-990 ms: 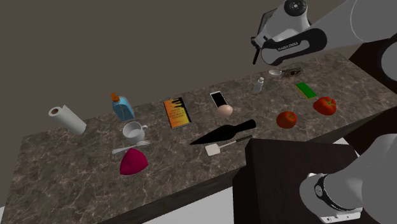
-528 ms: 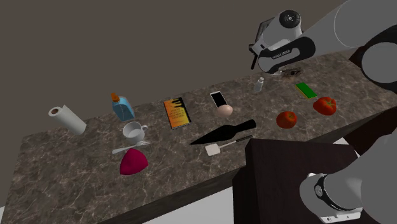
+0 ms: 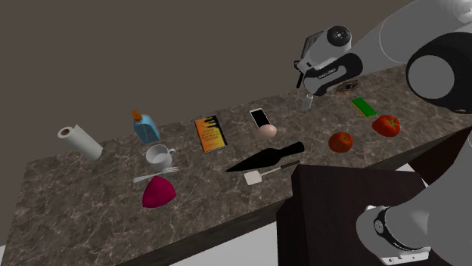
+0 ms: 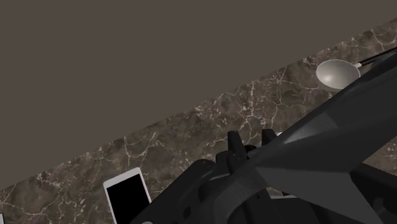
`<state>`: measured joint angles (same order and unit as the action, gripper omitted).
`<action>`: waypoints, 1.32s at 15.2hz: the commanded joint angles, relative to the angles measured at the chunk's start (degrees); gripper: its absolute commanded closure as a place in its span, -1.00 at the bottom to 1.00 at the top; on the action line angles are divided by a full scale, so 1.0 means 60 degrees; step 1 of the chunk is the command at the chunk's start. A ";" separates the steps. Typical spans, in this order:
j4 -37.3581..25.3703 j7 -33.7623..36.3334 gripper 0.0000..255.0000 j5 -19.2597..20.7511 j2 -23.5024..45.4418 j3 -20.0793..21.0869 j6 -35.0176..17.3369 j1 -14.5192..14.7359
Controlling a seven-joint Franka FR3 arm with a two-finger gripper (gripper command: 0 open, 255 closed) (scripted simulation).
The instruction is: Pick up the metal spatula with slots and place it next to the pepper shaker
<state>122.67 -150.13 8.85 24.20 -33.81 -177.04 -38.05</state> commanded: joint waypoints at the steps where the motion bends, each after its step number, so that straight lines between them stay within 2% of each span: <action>1: 0.0036 0.0049 1.00 -0.0054 0.0226 0.0080 -0.0246 -0.0059; 20: -0.0369 0.0420 1.00 -0.0434 0.2440 0.0940 -0.1977 -0.0850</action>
<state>120.83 -147.76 6.37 38.00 -28.45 -188.41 -42.89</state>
